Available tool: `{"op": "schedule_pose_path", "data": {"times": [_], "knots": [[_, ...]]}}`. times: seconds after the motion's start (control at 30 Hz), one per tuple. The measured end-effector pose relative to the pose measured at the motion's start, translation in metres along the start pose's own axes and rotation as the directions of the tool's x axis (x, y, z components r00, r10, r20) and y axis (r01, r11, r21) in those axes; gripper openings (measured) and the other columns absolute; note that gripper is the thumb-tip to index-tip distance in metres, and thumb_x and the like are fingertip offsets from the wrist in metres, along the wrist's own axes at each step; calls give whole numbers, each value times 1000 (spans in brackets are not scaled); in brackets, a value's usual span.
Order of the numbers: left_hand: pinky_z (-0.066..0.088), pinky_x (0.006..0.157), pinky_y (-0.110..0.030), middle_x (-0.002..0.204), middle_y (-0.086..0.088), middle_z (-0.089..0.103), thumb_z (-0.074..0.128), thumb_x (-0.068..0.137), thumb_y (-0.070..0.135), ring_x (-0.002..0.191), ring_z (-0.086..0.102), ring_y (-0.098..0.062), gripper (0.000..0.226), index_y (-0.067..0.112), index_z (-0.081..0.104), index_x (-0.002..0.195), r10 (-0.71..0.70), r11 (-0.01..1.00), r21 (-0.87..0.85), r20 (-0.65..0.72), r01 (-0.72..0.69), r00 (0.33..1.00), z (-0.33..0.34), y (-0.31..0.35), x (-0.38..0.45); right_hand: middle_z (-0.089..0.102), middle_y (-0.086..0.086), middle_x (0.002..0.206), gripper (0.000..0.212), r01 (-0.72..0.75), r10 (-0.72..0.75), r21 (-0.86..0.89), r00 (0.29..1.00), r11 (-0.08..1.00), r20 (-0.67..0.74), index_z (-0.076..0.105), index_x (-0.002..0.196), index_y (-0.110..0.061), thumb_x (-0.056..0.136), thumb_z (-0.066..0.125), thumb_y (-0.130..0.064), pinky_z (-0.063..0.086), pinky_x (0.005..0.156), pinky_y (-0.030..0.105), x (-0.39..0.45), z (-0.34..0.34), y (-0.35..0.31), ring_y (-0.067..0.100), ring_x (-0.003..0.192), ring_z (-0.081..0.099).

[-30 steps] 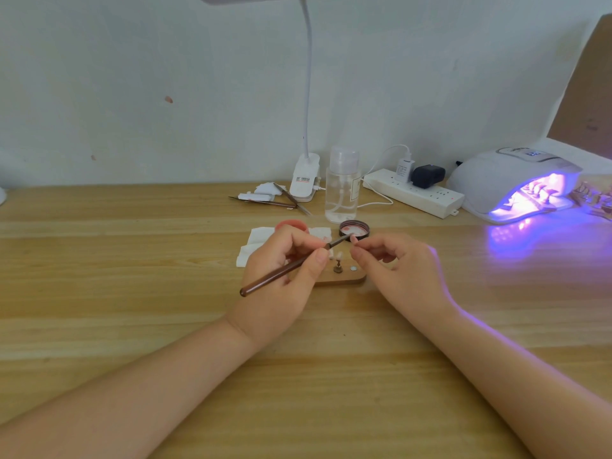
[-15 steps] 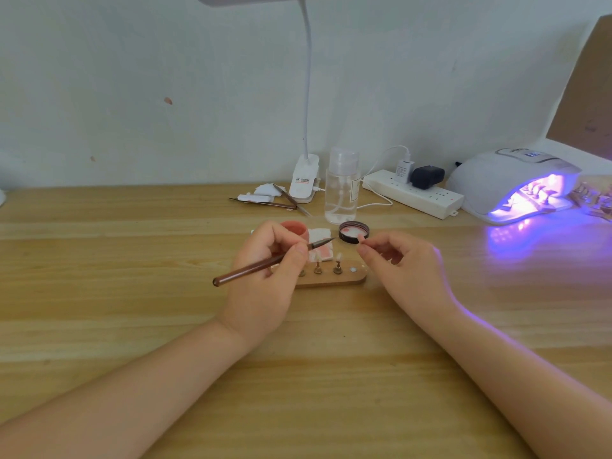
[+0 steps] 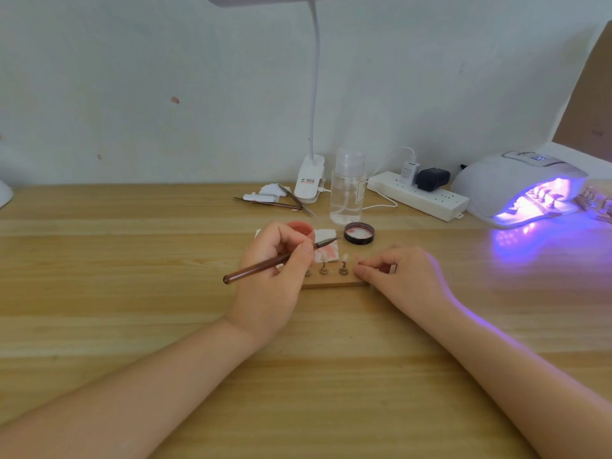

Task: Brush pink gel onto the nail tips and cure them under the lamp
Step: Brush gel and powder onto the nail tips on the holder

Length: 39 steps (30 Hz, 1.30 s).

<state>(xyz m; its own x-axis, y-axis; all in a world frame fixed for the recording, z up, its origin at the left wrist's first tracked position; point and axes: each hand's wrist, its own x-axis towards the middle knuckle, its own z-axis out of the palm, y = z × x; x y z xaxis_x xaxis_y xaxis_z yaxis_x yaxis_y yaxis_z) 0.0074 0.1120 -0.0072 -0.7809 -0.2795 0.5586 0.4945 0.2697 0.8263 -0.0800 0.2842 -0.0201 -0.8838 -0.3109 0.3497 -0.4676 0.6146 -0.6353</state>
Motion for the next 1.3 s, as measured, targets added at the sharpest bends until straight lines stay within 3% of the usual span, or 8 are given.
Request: {"op": "schedule_pose_path", "data": {"times": [0.07,0.2,0.27,0.67,0.93,1.1,1.2,1.3], "knots": [[46,72,-16,87,-5,63,56,83,19,88,61,-13,12,22,57,71,-2,1000,1,-1,2,1000,0,0,0,58,-13,69,6,-24,25,-31,999,999,28,69,78,-46,75,73,-46,36,59,14,1,-2,2,5,75,52],[44,73,-15,84,0,63,55,83,18,83,60,-6,10,18,57,73,-2,1000,1,-11,3,1000,-1,0,2,53,-11,91,61,-9,44,-230,988,973,149,63,111,-43,59,61,-75,42,74,26,3,-6,5,11,93,50],[44,74,-15,82,2,63,55,83,17,85,61,-6,9,17,57,73,-1,1000,-5,-17,1,1000,-1,-1,2,47,-15,88,70,20,31,-272,983,962,182,61,116,-44,55,58,-79,40,80,28,3,-7,5,13,98,47],[50,81,-23,76,8,65,55,83,16,94,65,-13,13,22,57,72,17,999,-31,-28,-18,999,-1,-3,3,44,-14,84,66,51,1,-226,974,973,226,62,104,-51,49,45,-81,31,71,26,11,-19,13,11,90,41],[49,76,-19,75,8,65,55,83,16,89,63,-12,10,16,57,73,7,1000,-15,-29,-7,1000,-1,-1,2,46,-9,87,42,37,13,-234,978,972,209,62,110,-44,71,66,-61,35,76,28,7,-25,19,13,91,43],[49,75,-17,73,8,66,54,84,14,88,63,-10,10,15,57,74,11,1000,-23,-19,-12,1000,-1,-1,3,42,-9,57,14,188,-205,-109,963,976,-177,66,71,-24,74,73,-35,37,57,29,-3,-28,1,11,60,44],[49,76,-17,77,3,65,54,84,13,87,64,-9,11,15,57,74,17,1000,-12,-32,-18,999,-2,-1,2,39,-12,41,22,154,-194,-224,966,962,-168,64,61,-25,77,64,-40,34,50,22,-12,-19,-13,7,46,43],[49,76,-18,76,5,65,55,86,9,87,63,-11,14,15,56,74,21,1000,-6,-38,-22,999,-1,-1,3,62,-12,63,26,98,-128,-423,991,901,-44,69,80,-27,88,51,-43,47,61,25,-15,-3,-19,14,68,61]]}}
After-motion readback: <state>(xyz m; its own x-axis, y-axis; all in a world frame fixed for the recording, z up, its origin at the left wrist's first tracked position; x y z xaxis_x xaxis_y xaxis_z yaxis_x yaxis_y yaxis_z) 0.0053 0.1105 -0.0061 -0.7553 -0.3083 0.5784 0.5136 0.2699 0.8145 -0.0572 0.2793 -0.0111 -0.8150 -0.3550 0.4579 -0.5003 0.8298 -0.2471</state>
